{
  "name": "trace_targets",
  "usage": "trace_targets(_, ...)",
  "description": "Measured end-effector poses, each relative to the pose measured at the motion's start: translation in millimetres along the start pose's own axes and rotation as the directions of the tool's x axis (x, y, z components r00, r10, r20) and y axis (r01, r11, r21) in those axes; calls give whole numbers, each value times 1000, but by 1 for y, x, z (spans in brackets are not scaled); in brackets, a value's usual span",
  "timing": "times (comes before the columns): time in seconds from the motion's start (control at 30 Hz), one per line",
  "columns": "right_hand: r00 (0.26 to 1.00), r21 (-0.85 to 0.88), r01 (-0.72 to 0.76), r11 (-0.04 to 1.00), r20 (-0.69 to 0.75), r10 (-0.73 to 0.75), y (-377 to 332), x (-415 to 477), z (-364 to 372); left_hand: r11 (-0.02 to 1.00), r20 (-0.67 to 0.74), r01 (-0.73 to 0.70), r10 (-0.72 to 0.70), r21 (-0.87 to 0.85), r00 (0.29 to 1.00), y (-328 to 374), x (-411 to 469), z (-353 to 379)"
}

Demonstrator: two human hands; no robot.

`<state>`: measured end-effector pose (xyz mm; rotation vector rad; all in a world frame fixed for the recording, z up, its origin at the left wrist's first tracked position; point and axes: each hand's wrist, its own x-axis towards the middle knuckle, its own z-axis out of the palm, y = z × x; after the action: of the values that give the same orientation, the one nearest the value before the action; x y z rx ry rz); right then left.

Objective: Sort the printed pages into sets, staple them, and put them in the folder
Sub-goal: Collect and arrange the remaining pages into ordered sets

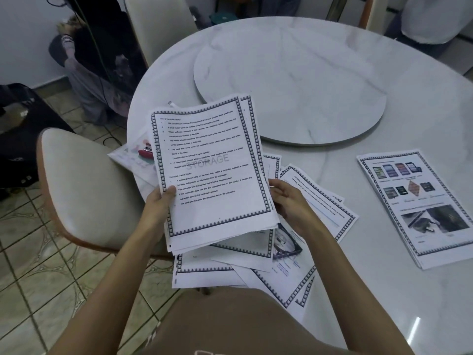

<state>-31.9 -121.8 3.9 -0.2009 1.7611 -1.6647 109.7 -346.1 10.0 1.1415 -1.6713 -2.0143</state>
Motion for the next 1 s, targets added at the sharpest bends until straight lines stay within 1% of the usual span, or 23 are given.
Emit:
trace_targets(0.1,1000,-12,-22,1000,-14,22,1,0,0,998,-31,-59,60,37,998,0,0,3)
trace_targets(0.2,994,7,-93,996,-60,93,3,3,3,997,-30,-39,41,64,999,-3,2,2)
trace_targets(0.3,981,-62,-179,982,-85,173,4,7,11,984,36,-6,0,175,999,-11,4,2)
trace_targets(0.37,981,-132,-188,973,-75,179,5,10,16,980,53,3,-14,198,998,-13,2,5)
trace_targets(0.43,983,-168,-184,968,-54,177,4,11,17,976,56,-22,10,215,998,-13,0,9)
trace_targets(0.57,973,-156,-228,961,7,232,0,12,9,971,108,-48,23,235,994,-10,0,11)
trace_targets(0.63,970,-131,-242,961,0,244,0,14,3,968,144,-67,32,240,989,-10,-1,13)
trace_targets(0.73,979,-158,-205,966,-41,201,1,13,-1,961,186,-114,68,252,980,-12,-2,16)
trace_targets(0.8,985,-157,-155,975,-95,142,3,11,-2,964,215,-124,72,236,974,-14,-2,19)
trace_targets(0.87,984,-170,-97,981,-161,70,3,8,-6,956,218,-125,67,264,974,-14,-1,22)
trace_targets(0.93,971,-225,-57,973,-239,1,5,5,-15,934,167,-137,85,330,982,-15,4,23)
trace_targets(1.0,943,-248,-46,968,-331,-40,7,1,-33,879,85,-174,153,444,985,-17,10,20)
